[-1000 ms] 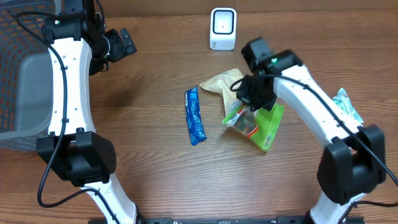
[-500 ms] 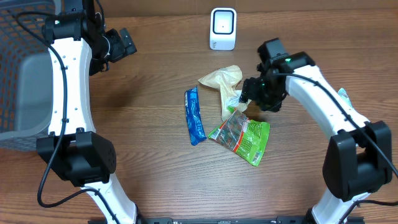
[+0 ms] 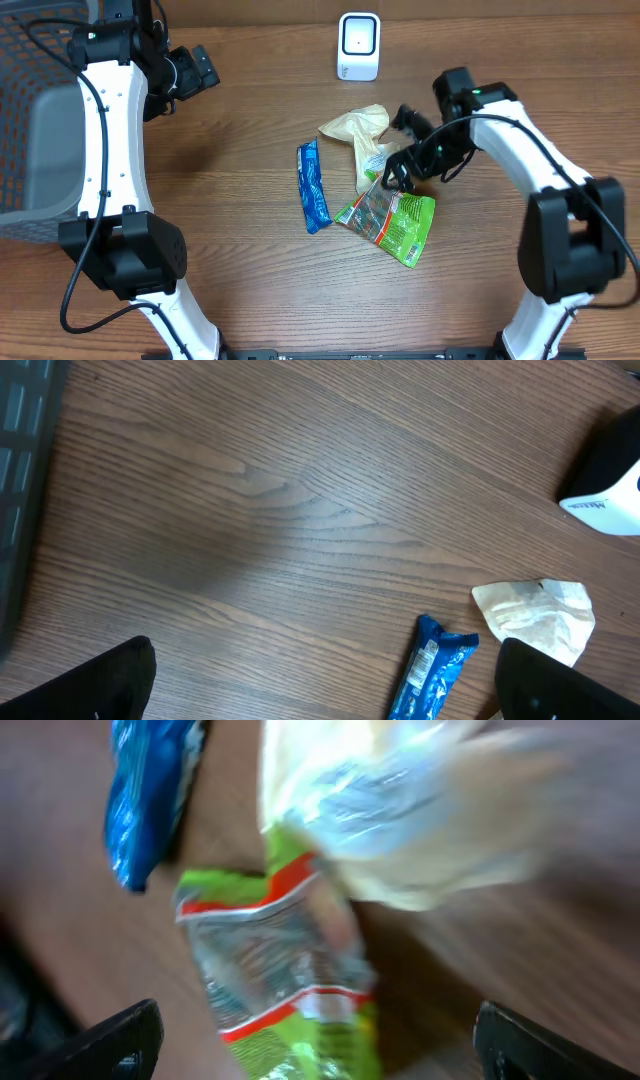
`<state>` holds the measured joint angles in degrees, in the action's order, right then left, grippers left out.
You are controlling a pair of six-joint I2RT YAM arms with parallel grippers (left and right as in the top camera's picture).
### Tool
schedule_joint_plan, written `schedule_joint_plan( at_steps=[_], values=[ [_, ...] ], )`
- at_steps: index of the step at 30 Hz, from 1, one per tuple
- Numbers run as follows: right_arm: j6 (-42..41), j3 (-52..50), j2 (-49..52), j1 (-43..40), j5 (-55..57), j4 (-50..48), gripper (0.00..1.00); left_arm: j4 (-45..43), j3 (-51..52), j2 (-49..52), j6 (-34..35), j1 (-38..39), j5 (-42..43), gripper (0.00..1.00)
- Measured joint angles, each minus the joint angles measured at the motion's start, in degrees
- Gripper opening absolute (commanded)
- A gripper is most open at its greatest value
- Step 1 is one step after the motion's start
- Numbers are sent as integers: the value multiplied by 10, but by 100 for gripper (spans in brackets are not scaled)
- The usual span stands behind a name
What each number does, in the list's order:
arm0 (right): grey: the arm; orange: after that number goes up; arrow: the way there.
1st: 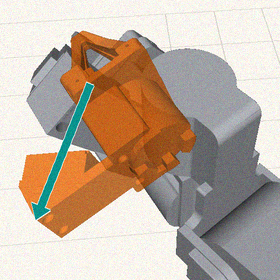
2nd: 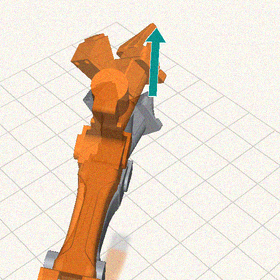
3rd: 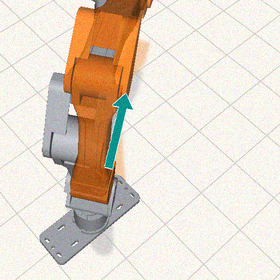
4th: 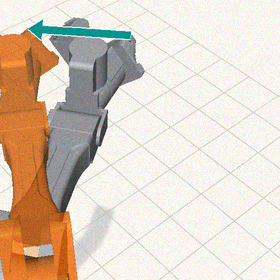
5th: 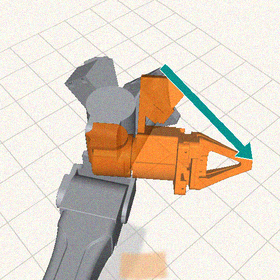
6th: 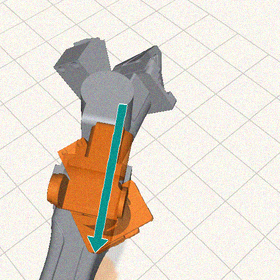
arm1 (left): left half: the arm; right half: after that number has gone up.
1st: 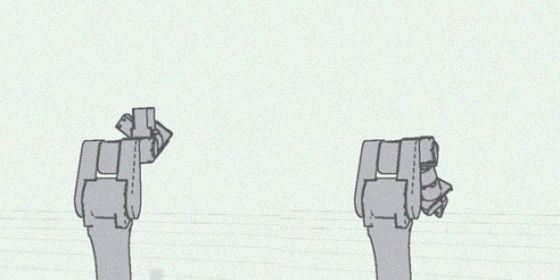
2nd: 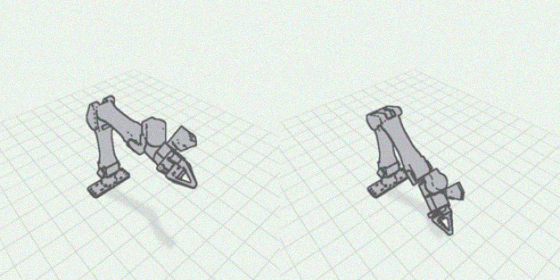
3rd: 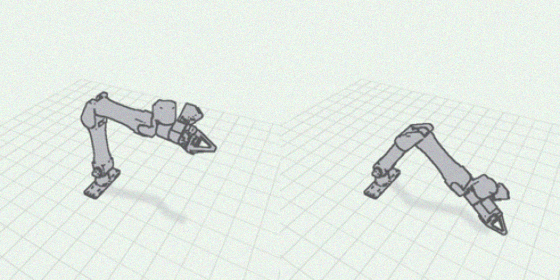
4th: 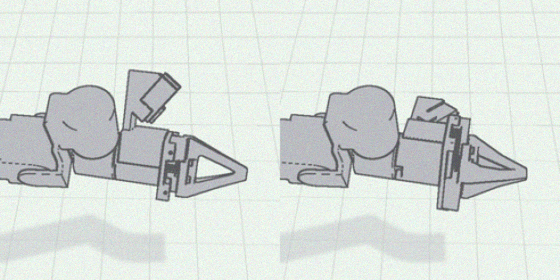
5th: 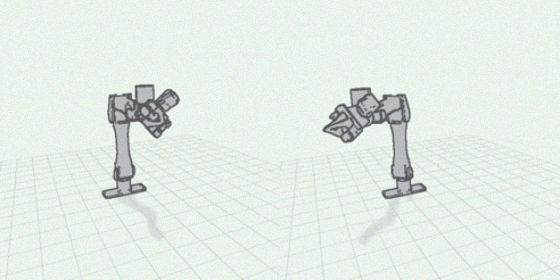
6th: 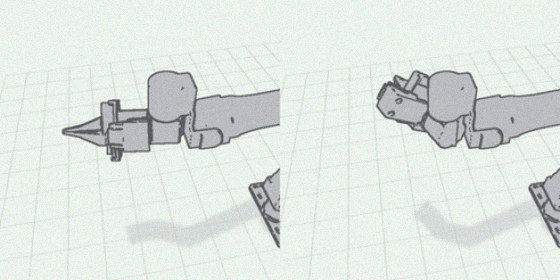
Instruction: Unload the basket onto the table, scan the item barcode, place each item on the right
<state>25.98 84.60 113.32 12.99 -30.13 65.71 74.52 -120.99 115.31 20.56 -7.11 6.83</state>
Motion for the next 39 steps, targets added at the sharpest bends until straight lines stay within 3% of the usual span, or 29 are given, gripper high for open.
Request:
schedule_joint_plan(
  at_steps=[12,13,16,17,25,32,39],
  values=[
    [91,-58,55,50,-70,29,97,0,0,0,0,0,0,100],
    [94,-68,56,61,-76,30,88,0,0,0,0,0,0,100],
    [97,-79,56,81,-90,19,17,0,0,0,0,0,0,100],
    [92,-82,56,87,-92,13,4,0,0,0,0,0,0,100],
    [8,-85,56,100,-112,-23,4,0,0,0,0,0,0,100],
    [-39,-68,53,90,-134,38,4,0,0,0,0,0,0,100],
    [-91,-2,-46,68,-134,40,4,0,0,0,0,0,0,100]
  ],
)
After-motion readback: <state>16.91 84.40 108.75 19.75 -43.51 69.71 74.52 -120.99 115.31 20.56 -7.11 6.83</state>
